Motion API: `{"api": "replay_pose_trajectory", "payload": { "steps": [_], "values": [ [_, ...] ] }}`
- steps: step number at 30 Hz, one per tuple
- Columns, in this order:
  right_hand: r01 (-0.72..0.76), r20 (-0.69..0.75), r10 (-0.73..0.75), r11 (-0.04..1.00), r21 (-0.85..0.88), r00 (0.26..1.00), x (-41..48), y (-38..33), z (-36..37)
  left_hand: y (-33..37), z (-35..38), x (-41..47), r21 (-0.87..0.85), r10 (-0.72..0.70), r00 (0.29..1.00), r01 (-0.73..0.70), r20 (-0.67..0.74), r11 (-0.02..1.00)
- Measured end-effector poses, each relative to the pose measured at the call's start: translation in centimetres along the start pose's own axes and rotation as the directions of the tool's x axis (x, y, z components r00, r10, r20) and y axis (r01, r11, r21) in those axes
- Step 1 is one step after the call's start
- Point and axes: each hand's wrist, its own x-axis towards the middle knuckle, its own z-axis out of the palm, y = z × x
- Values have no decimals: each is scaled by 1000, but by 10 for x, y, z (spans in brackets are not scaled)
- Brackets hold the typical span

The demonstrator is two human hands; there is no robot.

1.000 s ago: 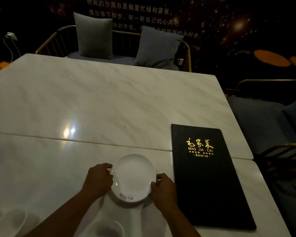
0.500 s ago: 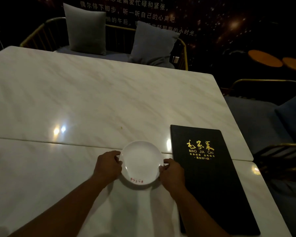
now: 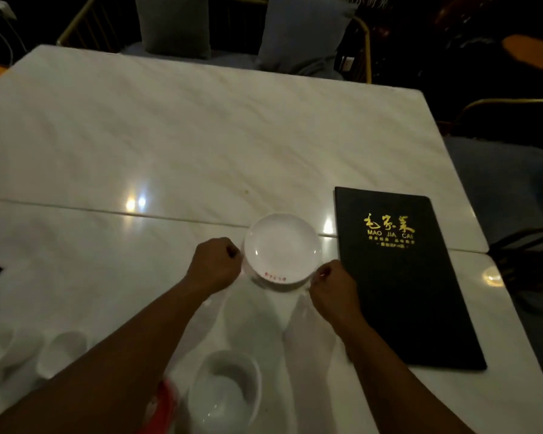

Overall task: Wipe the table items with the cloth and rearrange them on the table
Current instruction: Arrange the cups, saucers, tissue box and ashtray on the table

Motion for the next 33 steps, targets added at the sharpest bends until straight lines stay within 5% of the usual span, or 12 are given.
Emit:
{"api": "replay_pose_trajectory", "payload": {
  "steps": [4, 11, 16, 25, 33],
  "values": [
    [44, 252, -62, 996, 79, 966, -64, 18, 9, -12, -20, -33, 39, 15, 995, -19, 103, 999],
    [36, 359, -25, 999, -22, 933, -144, 33, 23, -42, -41, -100, 90, -81, 960, 59, 269, 994],
    [21, 511, 29, 996, -92, 859, -172, 25, 27, -55, -38, -131, -55, -247, 886, 291, 393, 955],
    [90, 211, -76, 994, -56, 975, -163, 5, 30, -38, -31, -117, -211, -244, 893, 340, 378, 916],
    [144, -95, -133, 982, 123, 987, -56, -34, -2, 17, -25, -54, -380, -17, 977, 99, 214, 920]
  ]
}}
